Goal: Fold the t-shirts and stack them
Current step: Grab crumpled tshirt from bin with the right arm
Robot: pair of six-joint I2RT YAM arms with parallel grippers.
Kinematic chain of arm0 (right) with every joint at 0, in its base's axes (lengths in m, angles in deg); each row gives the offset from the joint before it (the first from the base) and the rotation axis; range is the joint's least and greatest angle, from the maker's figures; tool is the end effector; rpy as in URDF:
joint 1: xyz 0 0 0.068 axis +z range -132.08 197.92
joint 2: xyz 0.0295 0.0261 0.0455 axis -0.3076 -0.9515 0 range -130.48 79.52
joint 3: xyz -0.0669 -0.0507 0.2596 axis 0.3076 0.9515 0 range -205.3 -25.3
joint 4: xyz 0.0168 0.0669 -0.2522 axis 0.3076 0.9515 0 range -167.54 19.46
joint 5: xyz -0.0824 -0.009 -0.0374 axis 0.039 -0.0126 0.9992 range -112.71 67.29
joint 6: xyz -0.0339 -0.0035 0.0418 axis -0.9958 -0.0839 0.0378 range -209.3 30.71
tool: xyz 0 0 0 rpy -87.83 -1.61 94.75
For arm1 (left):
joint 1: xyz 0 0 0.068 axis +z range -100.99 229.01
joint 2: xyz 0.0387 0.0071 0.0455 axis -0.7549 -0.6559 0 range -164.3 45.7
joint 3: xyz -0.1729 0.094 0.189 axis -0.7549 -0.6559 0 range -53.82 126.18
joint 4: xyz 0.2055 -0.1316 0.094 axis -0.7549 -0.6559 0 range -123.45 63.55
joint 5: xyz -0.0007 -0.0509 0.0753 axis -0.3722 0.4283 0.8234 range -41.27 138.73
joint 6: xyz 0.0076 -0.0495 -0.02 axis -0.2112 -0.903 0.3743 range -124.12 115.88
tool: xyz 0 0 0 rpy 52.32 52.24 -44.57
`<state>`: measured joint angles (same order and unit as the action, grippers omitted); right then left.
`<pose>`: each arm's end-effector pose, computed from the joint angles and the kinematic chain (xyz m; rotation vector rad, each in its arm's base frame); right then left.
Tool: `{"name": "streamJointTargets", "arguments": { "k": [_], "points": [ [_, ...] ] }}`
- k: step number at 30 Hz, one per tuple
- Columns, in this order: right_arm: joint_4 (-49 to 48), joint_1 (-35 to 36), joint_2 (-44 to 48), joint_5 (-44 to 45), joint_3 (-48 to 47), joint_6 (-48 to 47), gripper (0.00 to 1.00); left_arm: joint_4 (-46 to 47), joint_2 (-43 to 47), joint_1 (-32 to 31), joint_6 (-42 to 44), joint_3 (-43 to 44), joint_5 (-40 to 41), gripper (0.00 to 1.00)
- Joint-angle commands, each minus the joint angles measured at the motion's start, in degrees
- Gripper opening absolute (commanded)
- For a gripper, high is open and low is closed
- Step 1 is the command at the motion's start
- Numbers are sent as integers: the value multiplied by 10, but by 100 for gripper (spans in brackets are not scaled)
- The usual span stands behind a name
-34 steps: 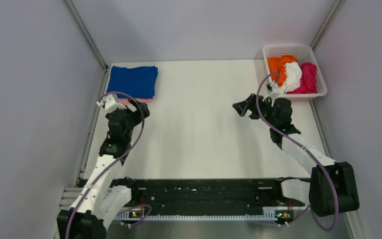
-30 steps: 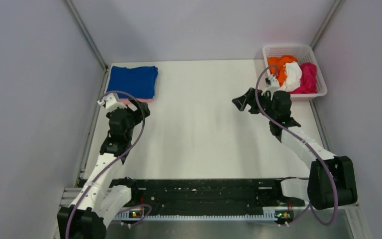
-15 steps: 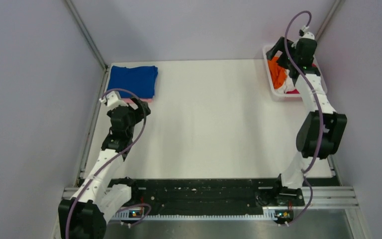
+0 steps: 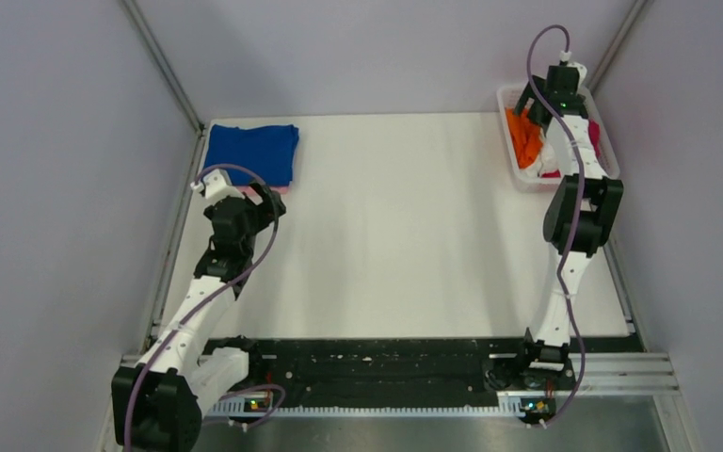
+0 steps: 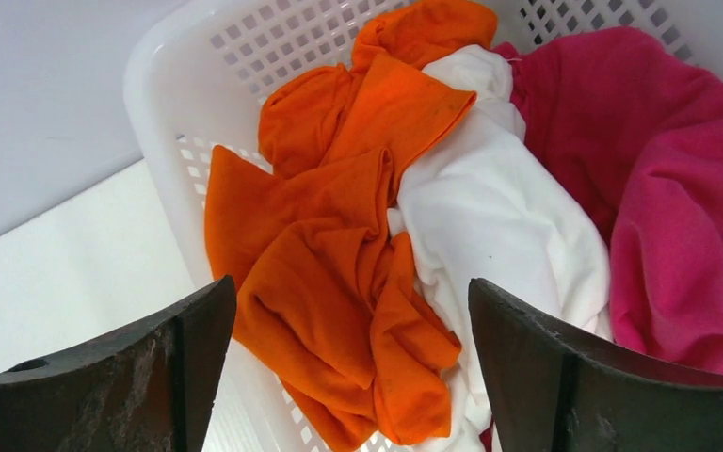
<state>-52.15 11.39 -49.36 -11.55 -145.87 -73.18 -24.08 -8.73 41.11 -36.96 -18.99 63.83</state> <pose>0.5233 -0.0668 0.2826 0.5312 2.0817 -0.1130 0.2201 -0.0212 0.2705 -0.5785 1.7761 -0.2458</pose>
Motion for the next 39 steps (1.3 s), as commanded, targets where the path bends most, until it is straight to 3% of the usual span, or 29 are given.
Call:
{"name": "streamJointTargets", "arguments": {
  "k": [1,7,13,18,21,26,32,39],
  "points": [
    [-3,2,15,-33,-10,20,90,23,-9,3,8,26,10,99],
    [-14,2,2,-83,19,58,83,20,-10,3,8,27,12,99],
    [-38,2,-24,-107,26,99,68,13,-11,3,7,29,17,99],
    [-60,2,-24,-99,38,121,34,11,-9,3,7,29,18,99],
    [-87,2,-9,-97,52,126,1,9,-8,3,7,30,18,99],
    [-100,1,31,-87,49,114,0,8,-8,3,4,31,14,99],
    [-115,2,145,-60,53,72,0,20,-1,3,1,20,6,99],
    [-218,3,277,-139,79,74,0,26,-15,3,-2,24,1,99]
  ]
}}
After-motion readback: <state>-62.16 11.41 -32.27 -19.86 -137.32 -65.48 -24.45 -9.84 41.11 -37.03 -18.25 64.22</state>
